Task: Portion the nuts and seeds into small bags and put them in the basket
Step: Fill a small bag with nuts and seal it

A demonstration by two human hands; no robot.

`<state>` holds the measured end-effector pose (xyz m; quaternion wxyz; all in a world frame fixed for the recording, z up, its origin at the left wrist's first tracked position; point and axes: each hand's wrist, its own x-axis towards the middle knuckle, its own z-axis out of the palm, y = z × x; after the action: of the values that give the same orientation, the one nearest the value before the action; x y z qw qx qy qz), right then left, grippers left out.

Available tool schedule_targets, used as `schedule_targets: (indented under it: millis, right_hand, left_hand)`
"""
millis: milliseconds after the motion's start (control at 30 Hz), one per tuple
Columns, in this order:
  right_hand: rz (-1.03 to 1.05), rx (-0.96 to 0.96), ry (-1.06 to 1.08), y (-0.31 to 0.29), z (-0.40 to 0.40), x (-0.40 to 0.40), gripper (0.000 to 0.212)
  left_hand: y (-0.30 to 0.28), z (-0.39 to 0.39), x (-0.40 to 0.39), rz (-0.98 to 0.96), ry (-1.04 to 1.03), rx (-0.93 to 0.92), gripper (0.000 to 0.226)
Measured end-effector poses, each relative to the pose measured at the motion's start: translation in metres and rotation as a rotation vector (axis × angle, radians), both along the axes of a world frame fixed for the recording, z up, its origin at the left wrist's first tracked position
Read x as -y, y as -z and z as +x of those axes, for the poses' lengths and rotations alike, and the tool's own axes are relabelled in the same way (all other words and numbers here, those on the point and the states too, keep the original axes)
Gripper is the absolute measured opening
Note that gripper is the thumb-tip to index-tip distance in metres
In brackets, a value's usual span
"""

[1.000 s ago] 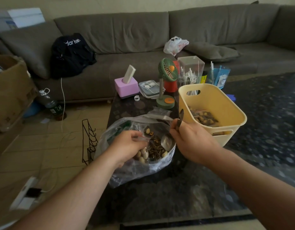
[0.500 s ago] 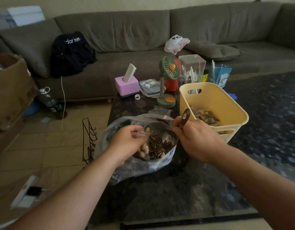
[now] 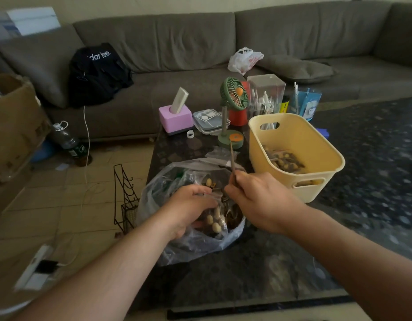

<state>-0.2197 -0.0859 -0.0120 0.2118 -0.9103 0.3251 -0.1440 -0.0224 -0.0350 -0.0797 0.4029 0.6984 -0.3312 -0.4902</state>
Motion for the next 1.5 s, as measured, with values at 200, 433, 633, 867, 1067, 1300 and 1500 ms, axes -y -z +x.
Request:
schedule_targets:
  millis: [200,433,633,867,1067,1300,1500]
  right_hand:
    - [-0.008,0.021,0.082,-0.006,-0.006,0.010,0.023]
    - [-0.025,0.016,0.076,0.005,-0.007,0.018,0.018]
    - [0.029,0.057,-0.036,0.011,0.005,0.002,0.024]
    - [0.147,0.140,0.173,0.011,0.000,0.012,0.022]
    - [0.152,0.243,0.293,0.002,-0.004,0.020,0.022]
    - [0.064,0.299,0.291,-0.002,-0.006,0.020,0.020]
    - [-0.091,0.325,0.244,-0.008,-0.005,0.021,0.021]
  left_hand:
    - [-0.011,0.004,0.001,-0.009,-0.027,-0.097,0.033]
    - [-0.013,0.029,0.000,-0.029,-0.110,-0.001,0.030]
    - [-0.003,0.016,0.004,-0.069,-0.159,-0.125,0.029]
    - [-0.008,0.019,0.001,-0.116,-0.135,-0.112,0.030]
    - [-0.011,0.027,-0.007,-0.266,0.029,0.244,0.033]
    - [0.001,0.018,-0.005,-0.275,0.138,0.441,0.027]
    - [0.009,0.019,-0.006,-0.301,0.081,0.530,0.046]
